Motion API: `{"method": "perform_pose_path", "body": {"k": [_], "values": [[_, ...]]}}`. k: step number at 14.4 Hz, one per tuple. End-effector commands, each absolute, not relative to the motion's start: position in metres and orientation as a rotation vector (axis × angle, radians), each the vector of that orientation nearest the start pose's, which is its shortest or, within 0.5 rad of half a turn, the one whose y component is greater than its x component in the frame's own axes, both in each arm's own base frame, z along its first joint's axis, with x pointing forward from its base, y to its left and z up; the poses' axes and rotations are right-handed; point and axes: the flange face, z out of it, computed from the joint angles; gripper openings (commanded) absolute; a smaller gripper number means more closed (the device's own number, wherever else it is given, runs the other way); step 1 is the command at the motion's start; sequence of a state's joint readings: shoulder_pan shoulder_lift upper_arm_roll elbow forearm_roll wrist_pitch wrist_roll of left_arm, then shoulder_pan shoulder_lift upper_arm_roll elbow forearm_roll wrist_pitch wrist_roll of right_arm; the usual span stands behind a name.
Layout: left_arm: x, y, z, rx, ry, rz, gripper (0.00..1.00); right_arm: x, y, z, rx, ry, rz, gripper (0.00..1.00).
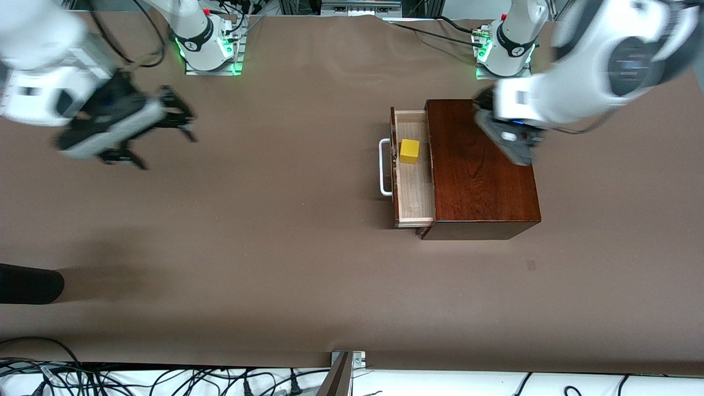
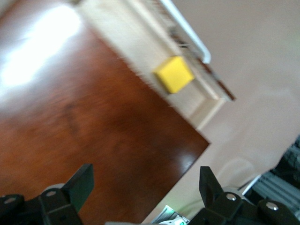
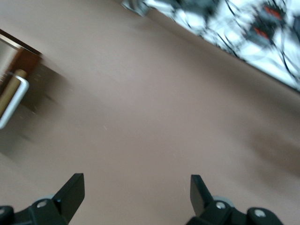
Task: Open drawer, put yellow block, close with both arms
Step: 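Withdraw the right gripper while the left gripper moves to the drawer front, then push the drawer shut into the box with the left gripper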
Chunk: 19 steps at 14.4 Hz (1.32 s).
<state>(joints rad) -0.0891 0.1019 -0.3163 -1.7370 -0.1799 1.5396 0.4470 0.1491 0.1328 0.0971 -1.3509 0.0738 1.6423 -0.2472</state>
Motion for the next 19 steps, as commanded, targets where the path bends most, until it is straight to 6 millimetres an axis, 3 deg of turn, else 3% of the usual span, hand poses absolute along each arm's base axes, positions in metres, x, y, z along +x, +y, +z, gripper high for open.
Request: {"method": "perform_pose_path", "body": {"k": [1, 2, 4, 5, 10, 14, 16, 19], "values": [[0.501, -0.282, 0.471, -3.006, 1.501, 0.542, 1.00, 0.544, 0.101, 0.657, -2.984, -0.623, -0.165, 1.00], [0.504, -0.289, 0.465, -3.005, 1.545, 0.502, 1.00, 0.538, 0.091, 0.654, -2.994, -0.584, -0.142, 1.00], [0.506, -0.328, 0.447, -2.963, 1.731, 0.360, 1.00, 0.539, 0.072, 0.648, -3.004, -0.531, -0.109, 1.00], [0.512, -0.341, 0.436, -2.926, 1.834, 0.257, 1.00, 0.540, 0.071, 0.645, -3.005, -0.526, -0.100, 1.00], [0.499, -0.427, 0.376, -2.625, 2.233, -0.037, 1.00, 0.535, 0.070, 0.635, -3.013, -0.495, -0.028, 1.00], [0.495, -0.448, 0.321, -2.281, 2.400, -0.073, 1.00, 0.534, 0.068, 0.629, -3.017, -0.492, 0.012, 1.00], [0.488, -0.446, 0.299, -2.269, 2.413, 0.003, 1.00, 0.535, 0.067, 0.627, -3.022, -0.490, 0.015, 1.00], [0.479, -0.432, 0.289, -2.252, 2.417, 0.159, 1.00, 0.539, 0.065, 0.626, -3.025, -0.482, 0.008, 1.00]]}}
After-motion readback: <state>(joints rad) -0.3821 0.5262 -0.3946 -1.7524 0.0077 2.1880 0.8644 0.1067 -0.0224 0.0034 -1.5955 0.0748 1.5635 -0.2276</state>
